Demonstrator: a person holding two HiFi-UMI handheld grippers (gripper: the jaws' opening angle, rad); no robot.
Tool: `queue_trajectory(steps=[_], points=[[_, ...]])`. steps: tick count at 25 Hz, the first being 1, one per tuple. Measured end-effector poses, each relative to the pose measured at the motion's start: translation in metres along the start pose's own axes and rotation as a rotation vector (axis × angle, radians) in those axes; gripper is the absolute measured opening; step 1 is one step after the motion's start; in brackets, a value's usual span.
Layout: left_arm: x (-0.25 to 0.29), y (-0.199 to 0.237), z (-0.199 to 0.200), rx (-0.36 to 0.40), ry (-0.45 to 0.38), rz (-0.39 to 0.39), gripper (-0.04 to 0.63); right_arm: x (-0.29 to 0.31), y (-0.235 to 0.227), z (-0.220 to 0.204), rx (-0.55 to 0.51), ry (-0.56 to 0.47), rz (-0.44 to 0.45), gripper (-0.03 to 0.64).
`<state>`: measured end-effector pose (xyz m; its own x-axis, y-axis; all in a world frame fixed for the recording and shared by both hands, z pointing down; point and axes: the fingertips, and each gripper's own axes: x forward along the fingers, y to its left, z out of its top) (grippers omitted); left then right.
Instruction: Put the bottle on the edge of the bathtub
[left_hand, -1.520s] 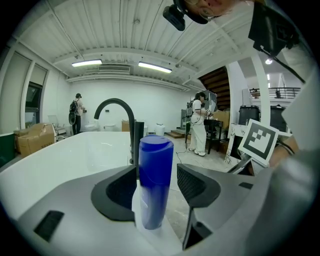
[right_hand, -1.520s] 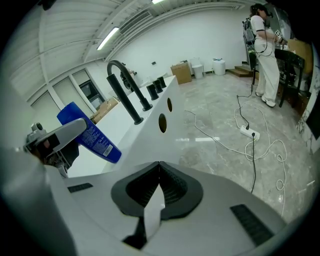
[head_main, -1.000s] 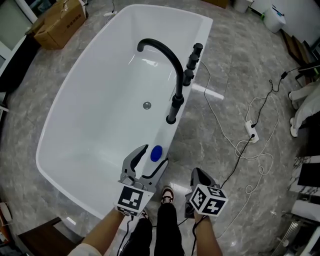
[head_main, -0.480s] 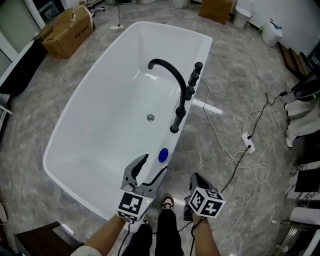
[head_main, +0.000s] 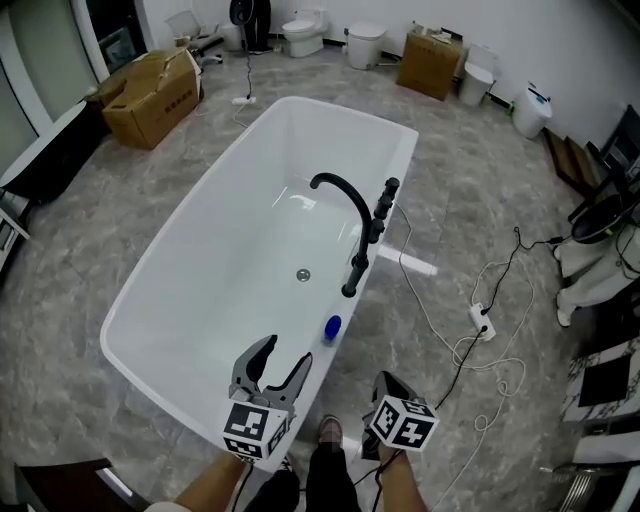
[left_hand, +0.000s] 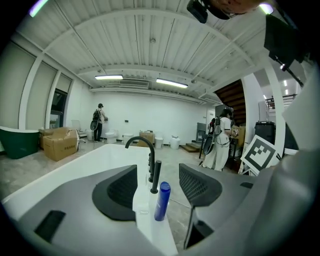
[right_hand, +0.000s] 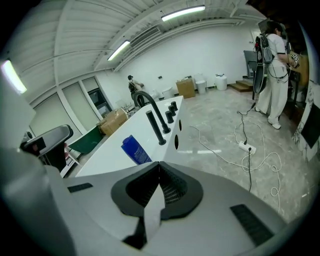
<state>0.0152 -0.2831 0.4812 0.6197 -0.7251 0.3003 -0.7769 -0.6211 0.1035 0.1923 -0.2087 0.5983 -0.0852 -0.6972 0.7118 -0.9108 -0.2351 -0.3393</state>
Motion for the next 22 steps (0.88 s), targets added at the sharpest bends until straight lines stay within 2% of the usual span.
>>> queue_trajectory(steps=[5, 11, 22], points=[[-0.027, 0.012, 0.016, 0.003, -0.005, 0.053, 0.262, -0.018, 0.015, 0.01, -0.045, -0.029, 0.004, 0.026], [-0.074, 0.016, 0.029, -0.015, -0.033, 0.075, 0.23, -0.046, 0.039, 0.006, -0.084, -0.051, 0.023, 0.026], [-0.137, 0.04, 0.053, -0.053, -0.098, 0.159, 0.179, -0.082, 0.11, 0.015, -0.202, -0.086, 0.074, 0.026]])
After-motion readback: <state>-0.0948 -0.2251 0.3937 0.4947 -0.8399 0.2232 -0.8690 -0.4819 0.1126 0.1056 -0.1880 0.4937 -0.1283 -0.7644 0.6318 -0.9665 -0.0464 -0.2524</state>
